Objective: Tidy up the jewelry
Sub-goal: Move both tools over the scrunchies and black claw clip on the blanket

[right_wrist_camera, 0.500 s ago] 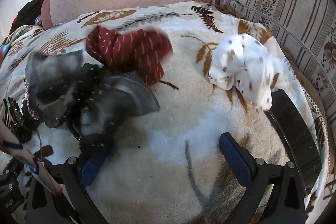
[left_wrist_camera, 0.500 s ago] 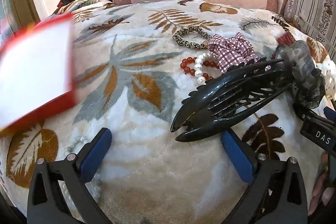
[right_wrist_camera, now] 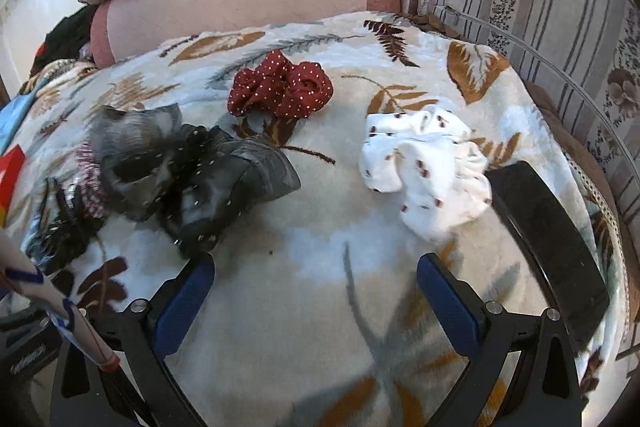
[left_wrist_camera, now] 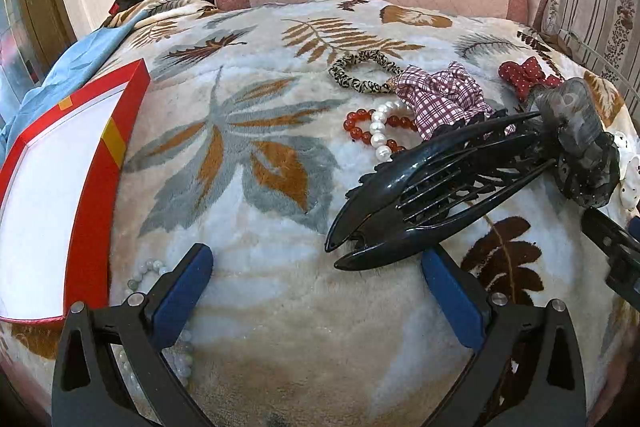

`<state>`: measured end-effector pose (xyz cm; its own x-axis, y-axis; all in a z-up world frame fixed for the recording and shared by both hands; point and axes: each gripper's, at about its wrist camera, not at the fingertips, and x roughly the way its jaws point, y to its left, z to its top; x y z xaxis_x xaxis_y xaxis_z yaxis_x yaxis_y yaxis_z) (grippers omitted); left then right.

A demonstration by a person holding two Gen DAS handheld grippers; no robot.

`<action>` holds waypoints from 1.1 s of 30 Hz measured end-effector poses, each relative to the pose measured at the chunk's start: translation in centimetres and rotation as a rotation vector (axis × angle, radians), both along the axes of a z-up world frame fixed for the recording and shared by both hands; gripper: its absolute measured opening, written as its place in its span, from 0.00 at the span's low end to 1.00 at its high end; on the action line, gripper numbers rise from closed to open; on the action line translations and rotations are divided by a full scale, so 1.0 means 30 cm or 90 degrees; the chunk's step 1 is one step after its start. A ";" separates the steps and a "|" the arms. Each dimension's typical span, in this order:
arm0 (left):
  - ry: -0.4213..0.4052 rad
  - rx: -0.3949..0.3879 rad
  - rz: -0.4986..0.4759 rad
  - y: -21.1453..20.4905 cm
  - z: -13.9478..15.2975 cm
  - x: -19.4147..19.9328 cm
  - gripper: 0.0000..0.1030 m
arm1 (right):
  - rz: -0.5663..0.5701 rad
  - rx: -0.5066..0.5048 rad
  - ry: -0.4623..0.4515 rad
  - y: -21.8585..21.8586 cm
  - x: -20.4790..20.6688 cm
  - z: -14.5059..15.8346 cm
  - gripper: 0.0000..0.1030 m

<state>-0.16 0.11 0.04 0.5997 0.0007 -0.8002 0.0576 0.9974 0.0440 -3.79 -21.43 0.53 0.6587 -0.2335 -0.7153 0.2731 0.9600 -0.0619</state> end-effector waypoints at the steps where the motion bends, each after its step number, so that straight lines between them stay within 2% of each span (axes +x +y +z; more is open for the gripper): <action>1: 0.000 0.000 0.000 0.002 0.000 0.000 1.00 | 0.003 0.007 -0.005 -0.002 -0.010 0.007 1.00; 9: 0.001 0.009 0.017 -0.013 0.005 0.008 1.00 | 0.029 0.066 -0.082 0.017 -0.171 0.096 1.00; 11: 0.013 0.016 0.016 -0.017 0.007 0.001 1.00 | 0.032 0.065 -0.083 0.032 -0.198 0.108 1.00; 13: 0.029 0.018 0.000 -0.013 0.016 -0.003 1.00 | 0.035 0.093 -0.072 0.024 -0.217 0.127 1.00; 15: 0.036 -0.015 -0.008 0.009 0.021 -0.022 1.00 | 0.039 0.117 -0.054 0.022 -0.226 0.146 1.00; 17: 0.000 -0.041 -0.023 0.024 0.029 -0.064 1.00 | 0.045 0.121 -0.050 0.027 -0.242 0.164 1.00; 19: -0.006 -0.042 -0.043 0.028 0.051 -0.126 1.00 | 0.049 0.111 -0.056 0.037 -0.257 0.165 1.00; 21: -0.037 -0.058 -0.055 0.037 0.090 -0.192 1.00 | 0.051 0.108 -0.063 0.044 -0.280 0.165 1.00; 22: -0.053 -0.061 -0.062 0.040 0.111 -0.224 1.00 | 0.052 0.101 -0.068 0.046 -0.286 0.162 1.00; 23: -0.040 -0.059 -0.064 0.045 0.132 -0.236 1.00 | 0.053 0.102 -0.072 0.048 -0.296 0.166 1.00; 25: -0.072 -0.051 -0.076 0.051 0.174 -0.285 1.00 | 0.058 0.100 -0.084 0.045 -0.314 0.167 1.00; 27: -0.097 -0.087 -0.079 0.076 0.215 -0.330 1.00 | 0.062 0.102 -0.095 0.049 -0.332 0.177 1.00; 30: -0.139 -0.073 -0.084 0.079 0.257 -0.383 1.00 | 0.065 0.102 -0.110 0.053 -0.360 0.192 0.98; 33: -0.146 -0.060 -0.084 0.085 0.282 -0.403 1.00 | 0.073 0.100 -0.118 0.063 -0.377 0.202 0.98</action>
<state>-12.24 2.66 8.50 0.7550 -0.1575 -0.6365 0.1861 0.9823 -0.0222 -15.10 -19.54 6.59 0.7979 -0.0445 -0.6012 0.1540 0.9792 0.1320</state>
